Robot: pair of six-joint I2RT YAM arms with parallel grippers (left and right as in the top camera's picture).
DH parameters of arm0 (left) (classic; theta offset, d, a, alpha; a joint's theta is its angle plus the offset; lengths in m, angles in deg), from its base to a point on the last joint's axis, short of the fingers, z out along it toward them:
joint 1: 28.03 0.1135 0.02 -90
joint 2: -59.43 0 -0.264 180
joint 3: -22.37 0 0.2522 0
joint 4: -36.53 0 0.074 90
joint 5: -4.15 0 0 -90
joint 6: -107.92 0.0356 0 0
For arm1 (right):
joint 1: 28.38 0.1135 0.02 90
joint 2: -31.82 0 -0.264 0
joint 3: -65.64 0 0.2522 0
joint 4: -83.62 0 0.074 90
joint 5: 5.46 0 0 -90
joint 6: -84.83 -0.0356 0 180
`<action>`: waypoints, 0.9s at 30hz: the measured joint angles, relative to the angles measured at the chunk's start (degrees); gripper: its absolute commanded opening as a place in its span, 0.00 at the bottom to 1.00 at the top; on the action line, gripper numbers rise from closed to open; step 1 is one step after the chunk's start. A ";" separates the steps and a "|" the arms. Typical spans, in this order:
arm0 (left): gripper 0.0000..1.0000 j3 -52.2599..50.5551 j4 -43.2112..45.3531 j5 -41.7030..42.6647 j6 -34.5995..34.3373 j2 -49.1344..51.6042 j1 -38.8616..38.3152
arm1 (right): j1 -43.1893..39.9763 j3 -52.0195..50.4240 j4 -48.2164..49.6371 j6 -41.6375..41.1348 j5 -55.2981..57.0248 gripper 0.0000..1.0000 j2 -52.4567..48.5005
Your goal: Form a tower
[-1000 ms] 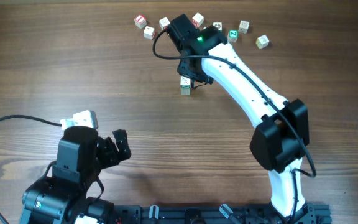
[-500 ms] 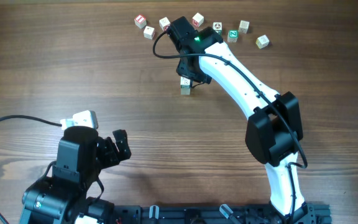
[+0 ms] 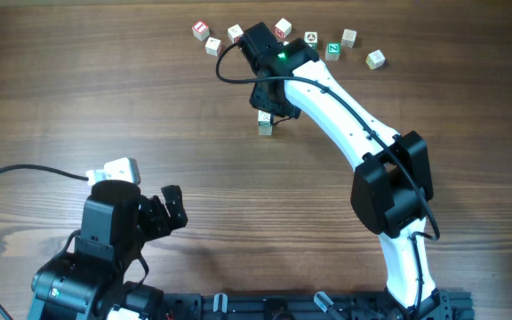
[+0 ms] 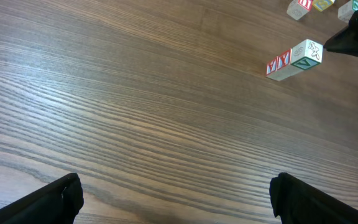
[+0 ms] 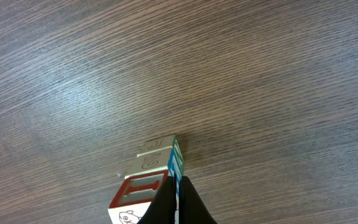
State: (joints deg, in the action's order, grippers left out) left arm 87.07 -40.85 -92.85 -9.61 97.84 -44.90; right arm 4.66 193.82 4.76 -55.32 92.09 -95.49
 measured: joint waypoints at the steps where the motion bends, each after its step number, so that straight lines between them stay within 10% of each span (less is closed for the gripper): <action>1: 1.00 0.00 0.00 0.00 -0.02 0.00 0.00 | 0.00 0.00 -0.02 0.13 -0.04 0.05 0.00; 22: 1.00 0.00 0.00 0.00 -0.02 0.00 0.00 | -0.55 0.00 1.07 1.86 -0.68 0.04 0.00; 25: 1.00 0.00 0.00 0.00 -0.02 0.00 0.00 | -1.99 0.00 1.05 2.78 -0.68 0.20 0.00; 27: 1.00 0.00 0.00 0.00 -0.02 0.00 0.00 | -2.97 0.00 1.07 4.26 -0.63 0.61 0.00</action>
State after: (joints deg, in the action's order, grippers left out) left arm 87.07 -40.85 -92.85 -9.63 97.84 -44.90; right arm 1.69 193.82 5.83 -51.06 91.46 -95.49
